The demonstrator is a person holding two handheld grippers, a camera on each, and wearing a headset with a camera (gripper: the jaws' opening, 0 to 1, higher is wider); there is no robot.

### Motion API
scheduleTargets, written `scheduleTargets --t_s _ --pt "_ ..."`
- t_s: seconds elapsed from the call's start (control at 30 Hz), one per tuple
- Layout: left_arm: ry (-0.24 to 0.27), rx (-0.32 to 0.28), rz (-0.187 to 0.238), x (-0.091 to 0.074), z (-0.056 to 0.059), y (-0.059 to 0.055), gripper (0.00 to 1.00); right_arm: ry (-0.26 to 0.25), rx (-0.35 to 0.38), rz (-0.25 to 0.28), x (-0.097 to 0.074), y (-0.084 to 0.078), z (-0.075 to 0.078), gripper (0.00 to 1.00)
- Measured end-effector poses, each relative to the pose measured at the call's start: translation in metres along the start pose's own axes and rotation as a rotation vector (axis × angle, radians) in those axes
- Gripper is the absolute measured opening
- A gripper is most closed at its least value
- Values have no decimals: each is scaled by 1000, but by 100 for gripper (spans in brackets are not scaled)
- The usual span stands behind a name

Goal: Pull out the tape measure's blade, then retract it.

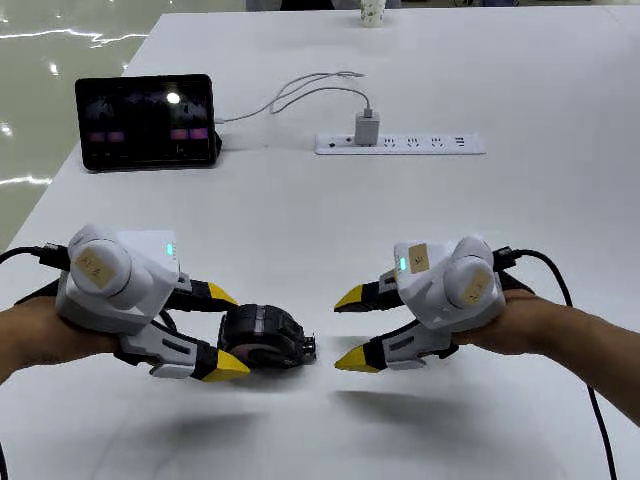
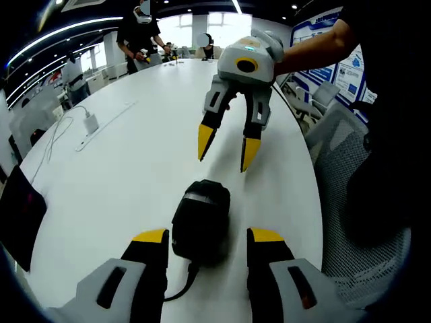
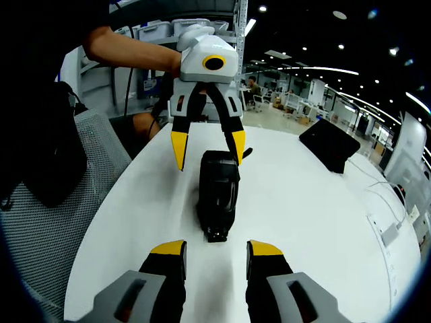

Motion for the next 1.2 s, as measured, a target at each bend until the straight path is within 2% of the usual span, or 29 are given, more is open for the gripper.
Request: scheduleTargets --t_s 0.37,0.67,0.93,1.2 --pt "-22 32 -44 4 -5 -4 35 31 2 -27 19 -5 3 23" --pt "-24 45 -55 6 -7 -5 30 43 20 -40 32 -9 5 17" --pt "-16 61 -68 7 -8 -5 26 47 26 -64 38 -14 4 14" --pt "-30 69 -69 7 -8 -5 25 43 30 -63 41 -14 5 12"
Point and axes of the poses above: the centre of the closed fingertips' face, and the gripper's own axes: x roughly forward along the fingers, z roughly to its right, y roughly out of its top, the point moved 8 cm from there along -x, roughly backward along the fingers, and after that the axes turned 13 degrees about z, right-handed, at the moved point
